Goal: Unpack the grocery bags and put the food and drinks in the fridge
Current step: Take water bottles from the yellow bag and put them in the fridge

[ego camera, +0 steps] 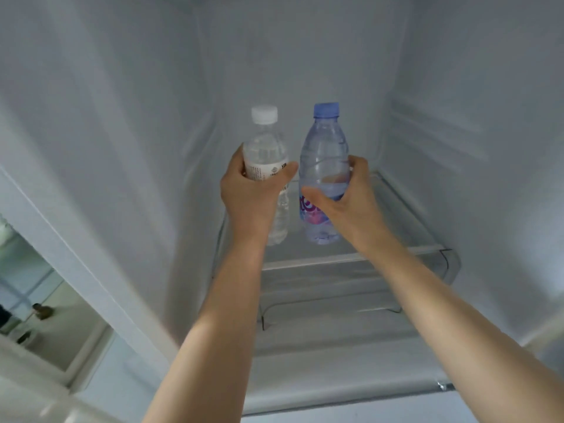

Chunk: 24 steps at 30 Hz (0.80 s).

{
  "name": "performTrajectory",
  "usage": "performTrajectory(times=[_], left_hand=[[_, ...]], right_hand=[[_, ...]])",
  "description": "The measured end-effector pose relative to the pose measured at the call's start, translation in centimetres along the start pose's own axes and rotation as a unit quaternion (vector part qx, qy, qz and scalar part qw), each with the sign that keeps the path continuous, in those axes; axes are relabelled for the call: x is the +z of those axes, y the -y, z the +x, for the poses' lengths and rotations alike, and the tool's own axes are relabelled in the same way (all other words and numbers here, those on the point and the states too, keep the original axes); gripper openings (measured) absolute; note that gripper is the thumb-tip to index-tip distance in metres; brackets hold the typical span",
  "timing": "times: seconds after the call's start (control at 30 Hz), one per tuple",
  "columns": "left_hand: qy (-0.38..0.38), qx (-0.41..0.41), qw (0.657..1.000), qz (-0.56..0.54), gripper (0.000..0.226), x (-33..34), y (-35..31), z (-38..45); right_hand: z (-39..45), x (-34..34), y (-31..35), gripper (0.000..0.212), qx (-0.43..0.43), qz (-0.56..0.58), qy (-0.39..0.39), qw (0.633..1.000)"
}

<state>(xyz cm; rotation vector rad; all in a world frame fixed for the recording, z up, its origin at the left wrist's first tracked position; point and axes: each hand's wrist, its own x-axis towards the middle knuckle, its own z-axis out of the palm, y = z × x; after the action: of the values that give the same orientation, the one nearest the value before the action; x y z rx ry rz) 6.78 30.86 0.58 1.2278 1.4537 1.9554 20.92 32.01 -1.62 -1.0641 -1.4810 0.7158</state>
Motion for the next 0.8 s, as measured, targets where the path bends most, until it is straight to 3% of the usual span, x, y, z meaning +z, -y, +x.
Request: performTrajectory(times=[0.23,0.4,0.67,0.8], left_hand=[[-0.004,-0.014,1.000,-0.008,0.043,0.4,2.3,0.5],[0.012,-0.017,1.000,-0.002,0.064,0.3,3.2,0.6],[0.021,-0.015,1.000,-0.004,0.066,-0.4,3.7,0.6],[0.048,-0.015,0.999,0.013,0.068,-1.0,4.4,0.2]], right_hand=[[1.7,0.6,-2.7,0.073,0.008,0.020,0.029,0.999],[2.0,1.2,-3.7,0.079,0.001,0.017,0.037,0.999],[1.8,1.3,-5.0,0.075,-0.005,0.009,0.049,0.999],[1.5,1.1,-5.2,0.083,-0.009,0.019,0.053,0.998]])
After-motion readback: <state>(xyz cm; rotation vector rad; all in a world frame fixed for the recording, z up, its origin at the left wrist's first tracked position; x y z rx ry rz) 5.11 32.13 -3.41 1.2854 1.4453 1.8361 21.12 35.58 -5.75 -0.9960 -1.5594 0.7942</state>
